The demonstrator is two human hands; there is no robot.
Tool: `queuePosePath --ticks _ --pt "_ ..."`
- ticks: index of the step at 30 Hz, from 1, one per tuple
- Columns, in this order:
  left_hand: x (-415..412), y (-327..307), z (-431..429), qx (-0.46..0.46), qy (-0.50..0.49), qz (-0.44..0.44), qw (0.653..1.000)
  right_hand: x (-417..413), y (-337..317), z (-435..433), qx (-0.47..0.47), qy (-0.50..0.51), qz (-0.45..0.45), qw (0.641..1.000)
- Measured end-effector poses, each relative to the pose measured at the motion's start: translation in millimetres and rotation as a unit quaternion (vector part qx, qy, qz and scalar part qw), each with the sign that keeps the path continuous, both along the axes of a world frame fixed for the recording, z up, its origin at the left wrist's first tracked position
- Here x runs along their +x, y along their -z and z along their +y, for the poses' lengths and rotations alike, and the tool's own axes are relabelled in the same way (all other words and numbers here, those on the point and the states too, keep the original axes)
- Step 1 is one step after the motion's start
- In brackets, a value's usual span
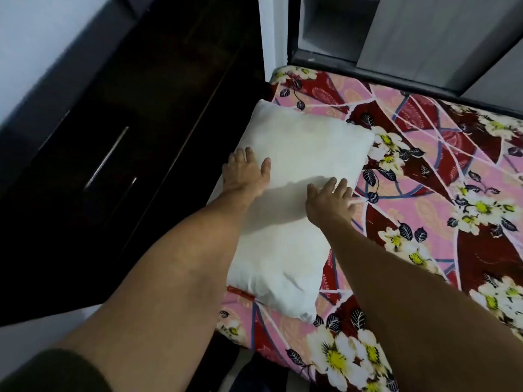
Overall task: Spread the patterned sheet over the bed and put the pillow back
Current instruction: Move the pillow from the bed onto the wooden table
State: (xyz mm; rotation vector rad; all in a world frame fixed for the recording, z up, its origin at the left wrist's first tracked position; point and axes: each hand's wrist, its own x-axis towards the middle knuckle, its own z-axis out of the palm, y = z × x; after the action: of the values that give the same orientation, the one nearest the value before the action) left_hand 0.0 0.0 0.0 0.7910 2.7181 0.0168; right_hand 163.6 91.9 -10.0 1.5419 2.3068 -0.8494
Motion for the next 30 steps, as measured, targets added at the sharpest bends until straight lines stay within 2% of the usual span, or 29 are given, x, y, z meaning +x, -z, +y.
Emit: queuePosePath --ticks 8,11,15,18,22,30 --pt "-33.8 46.7 -11.6 -0.004 -0.11 -0.083 0.99 -26.3 42.0 -4.7 -0.024 0.143 0.018 0.989" --pt "-38.9 62.8 -22.4 0.004 -0.19 -0.118 0.975 -24.3 52.0 -8.1 -0.046 0.216 0.009 0.975" --pt "-43.2 73.8 -33.6 0.022 -0.249 -0.148 0.957 -23.9 59.5 -8.4 -0.06 0.269 0.01 0.961" --pt "-40.9 73.9 -30.6 0.028 -0.261 -0.134 0.956 -25.4 62.0 -8.1 -0.078 0.329 0.006 0.941" --pt "-36.3 67.8 -23.4 0.04 -0.273 -0.098 0.956 -25.8 61.3 -3.1 -0.099 0.324 0.002 0.941" --pt "-23.1 41.1 -12.8 0.118 -0.27 -0.001 0.956 -22.9 31.8 0.0 -0.039 0.326 0.049 0.943"
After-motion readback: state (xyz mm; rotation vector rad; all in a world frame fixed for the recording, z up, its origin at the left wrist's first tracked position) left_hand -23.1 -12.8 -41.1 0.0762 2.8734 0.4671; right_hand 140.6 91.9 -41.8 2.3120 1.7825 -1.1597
